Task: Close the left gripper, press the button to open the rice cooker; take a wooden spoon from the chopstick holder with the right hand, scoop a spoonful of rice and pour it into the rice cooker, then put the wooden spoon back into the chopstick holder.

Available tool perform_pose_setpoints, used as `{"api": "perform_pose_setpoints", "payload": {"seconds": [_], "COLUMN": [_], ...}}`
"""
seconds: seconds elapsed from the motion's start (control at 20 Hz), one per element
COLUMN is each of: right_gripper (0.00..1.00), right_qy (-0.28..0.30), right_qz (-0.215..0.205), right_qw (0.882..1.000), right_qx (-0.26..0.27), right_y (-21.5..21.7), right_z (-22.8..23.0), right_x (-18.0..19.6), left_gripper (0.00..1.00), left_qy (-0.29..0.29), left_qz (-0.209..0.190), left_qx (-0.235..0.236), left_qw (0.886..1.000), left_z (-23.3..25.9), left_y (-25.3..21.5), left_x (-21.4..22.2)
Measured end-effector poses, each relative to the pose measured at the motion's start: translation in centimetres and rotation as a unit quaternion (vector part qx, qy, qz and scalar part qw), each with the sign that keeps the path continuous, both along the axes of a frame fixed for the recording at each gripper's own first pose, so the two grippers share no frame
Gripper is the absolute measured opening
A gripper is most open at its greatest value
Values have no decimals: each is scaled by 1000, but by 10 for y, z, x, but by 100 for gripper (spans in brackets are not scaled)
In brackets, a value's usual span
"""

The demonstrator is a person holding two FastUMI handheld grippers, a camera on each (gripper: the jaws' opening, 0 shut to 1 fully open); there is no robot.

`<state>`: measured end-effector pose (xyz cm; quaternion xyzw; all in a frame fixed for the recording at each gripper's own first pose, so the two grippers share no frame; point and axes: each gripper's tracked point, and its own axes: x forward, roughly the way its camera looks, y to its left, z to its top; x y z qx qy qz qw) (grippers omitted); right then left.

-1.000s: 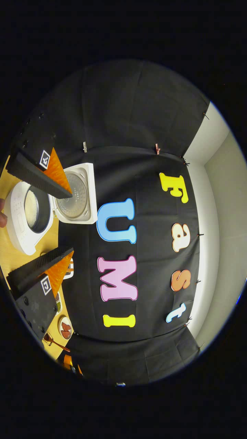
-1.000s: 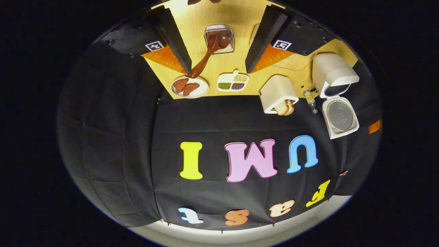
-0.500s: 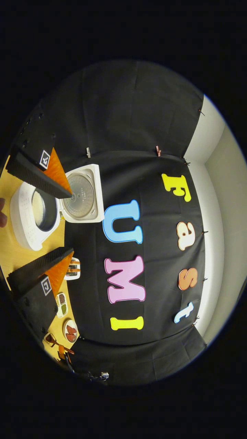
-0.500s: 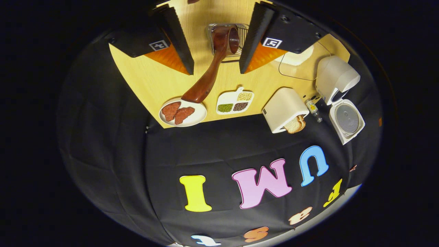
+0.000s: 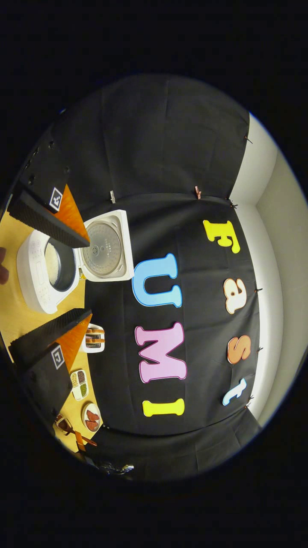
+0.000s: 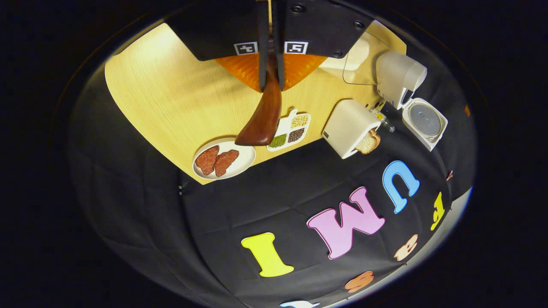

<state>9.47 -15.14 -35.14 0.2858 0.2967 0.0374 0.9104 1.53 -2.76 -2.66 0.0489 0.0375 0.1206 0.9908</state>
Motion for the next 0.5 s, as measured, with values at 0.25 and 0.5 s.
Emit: {"api": "perform_pose_setpoints", "payload": {"seconds": [0.25, 0.5], "right_gripper": [7, 7], "right_qy": [-66, -126], "right_qz": [-31, -22], "right_qw": [997, 991], "right_qx": [-34, -41], "right_y": [-15, 22], "right_z": [63, 128], "right_x": [0, -7], "left_gripper": [97, 97], "left_qy": [-8, -9], "left_qz": [-22, -40], "left_qx": [-2, -17], "left_qw": [1000, 999], "left_z": [5, 3], "left_y": [8, 25], "left_x": [1, 2]}}
